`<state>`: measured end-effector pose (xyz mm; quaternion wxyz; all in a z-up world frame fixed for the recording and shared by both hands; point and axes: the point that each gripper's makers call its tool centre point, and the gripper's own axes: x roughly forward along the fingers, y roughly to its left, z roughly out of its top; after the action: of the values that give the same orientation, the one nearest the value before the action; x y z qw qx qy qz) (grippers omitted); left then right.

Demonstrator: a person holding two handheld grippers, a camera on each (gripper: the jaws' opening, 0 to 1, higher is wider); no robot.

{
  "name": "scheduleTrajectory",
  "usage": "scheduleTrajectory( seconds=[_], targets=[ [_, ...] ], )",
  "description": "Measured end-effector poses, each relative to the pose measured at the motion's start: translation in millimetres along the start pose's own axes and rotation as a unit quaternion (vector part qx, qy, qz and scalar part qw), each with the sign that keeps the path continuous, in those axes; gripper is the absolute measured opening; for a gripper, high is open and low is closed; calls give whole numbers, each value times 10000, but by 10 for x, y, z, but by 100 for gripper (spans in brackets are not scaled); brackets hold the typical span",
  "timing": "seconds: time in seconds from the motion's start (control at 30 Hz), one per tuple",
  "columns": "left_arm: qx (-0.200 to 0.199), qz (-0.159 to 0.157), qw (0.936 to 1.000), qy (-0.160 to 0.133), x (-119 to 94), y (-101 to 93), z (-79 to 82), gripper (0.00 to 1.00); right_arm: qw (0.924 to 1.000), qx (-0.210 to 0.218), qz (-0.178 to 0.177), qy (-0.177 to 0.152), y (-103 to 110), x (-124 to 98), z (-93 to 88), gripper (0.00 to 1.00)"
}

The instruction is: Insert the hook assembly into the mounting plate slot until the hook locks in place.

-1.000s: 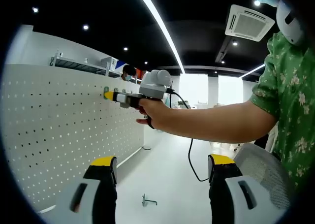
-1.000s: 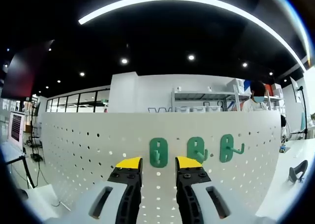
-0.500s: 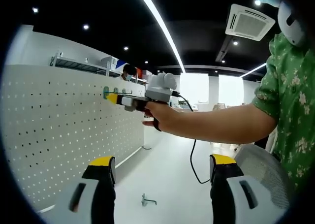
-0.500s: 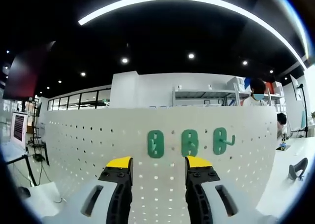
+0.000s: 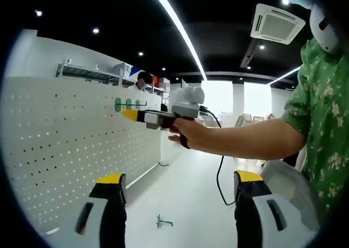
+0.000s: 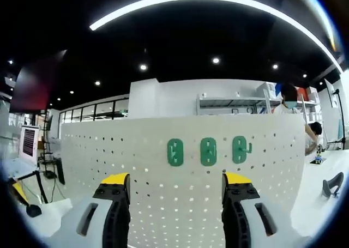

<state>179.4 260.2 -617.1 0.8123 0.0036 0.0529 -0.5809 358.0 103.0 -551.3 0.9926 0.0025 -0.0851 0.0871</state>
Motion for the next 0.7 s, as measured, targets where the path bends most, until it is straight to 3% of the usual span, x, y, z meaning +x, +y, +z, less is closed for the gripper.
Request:
scheduleTrajectory(
  seconds=[0.3,0.7],
  targets=[
    [18,89,10000,23,-37,-69,42,88,9984,132,547,-45,127,-253,136,83],
    [-4,292,9995,93,-107,-141,17,90,9952,174,964,47,274,-673,197,83]
  ],
)
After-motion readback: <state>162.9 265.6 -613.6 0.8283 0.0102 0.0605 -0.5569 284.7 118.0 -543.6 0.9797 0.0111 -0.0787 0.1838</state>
